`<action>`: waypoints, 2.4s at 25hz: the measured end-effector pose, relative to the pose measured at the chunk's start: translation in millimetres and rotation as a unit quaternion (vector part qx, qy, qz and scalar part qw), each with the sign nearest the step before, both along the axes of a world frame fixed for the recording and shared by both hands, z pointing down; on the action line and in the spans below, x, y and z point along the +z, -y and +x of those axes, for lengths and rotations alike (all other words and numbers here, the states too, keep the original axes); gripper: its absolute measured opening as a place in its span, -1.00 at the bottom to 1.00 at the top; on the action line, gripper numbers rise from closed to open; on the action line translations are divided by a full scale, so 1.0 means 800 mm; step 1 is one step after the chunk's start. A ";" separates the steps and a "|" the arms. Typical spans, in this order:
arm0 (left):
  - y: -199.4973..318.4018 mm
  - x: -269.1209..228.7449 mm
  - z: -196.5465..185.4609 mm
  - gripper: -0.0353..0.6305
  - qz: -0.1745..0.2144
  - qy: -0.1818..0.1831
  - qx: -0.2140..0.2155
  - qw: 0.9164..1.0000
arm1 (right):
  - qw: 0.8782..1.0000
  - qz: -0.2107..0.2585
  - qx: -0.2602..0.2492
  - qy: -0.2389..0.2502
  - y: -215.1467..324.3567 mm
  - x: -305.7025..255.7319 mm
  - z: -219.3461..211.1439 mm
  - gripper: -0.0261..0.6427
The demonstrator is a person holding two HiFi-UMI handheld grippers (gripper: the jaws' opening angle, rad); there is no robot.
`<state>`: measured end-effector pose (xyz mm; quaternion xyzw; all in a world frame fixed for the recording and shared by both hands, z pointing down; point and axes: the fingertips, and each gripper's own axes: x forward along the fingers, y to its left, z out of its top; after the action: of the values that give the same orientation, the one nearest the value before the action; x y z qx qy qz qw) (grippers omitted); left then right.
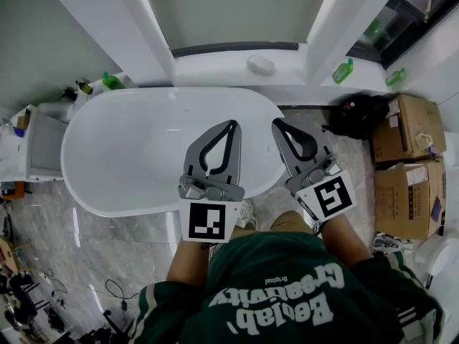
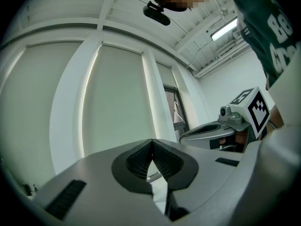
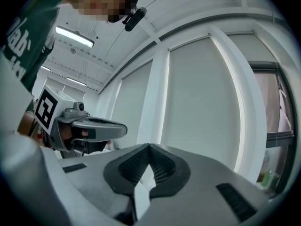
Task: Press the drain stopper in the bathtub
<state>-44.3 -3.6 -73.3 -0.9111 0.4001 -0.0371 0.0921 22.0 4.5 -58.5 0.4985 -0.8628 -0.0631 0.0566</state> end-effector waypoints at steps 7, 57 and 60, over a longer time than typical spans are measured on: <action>0.001 0.002 -0.010 -0.88 -0.007 -0.013 -0.009 1.000 | 1.000 -0.006 0.001 -0.021 0.006 0.007 0.001 -0.88; 0.039 0.074 0.017 -0.88 -0.027 0.053 -0.157 0.986 | 0.984 -0.080 -0.150 0.054 0.074 0.130 0.027 -0.88; 0.042 0.093 -0.012 -0.88 -0.039 0.040 -0.165 0.985 | 0.983 -0.102 -0.145 0.046 0.080 0.155 0.007 -0.88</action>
<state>-54.0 -37.3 0.9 -0.8334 0.5391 -0.1035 0.0651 27.9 -59.7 65.4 0.3624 -0.9293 0.0411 0.0576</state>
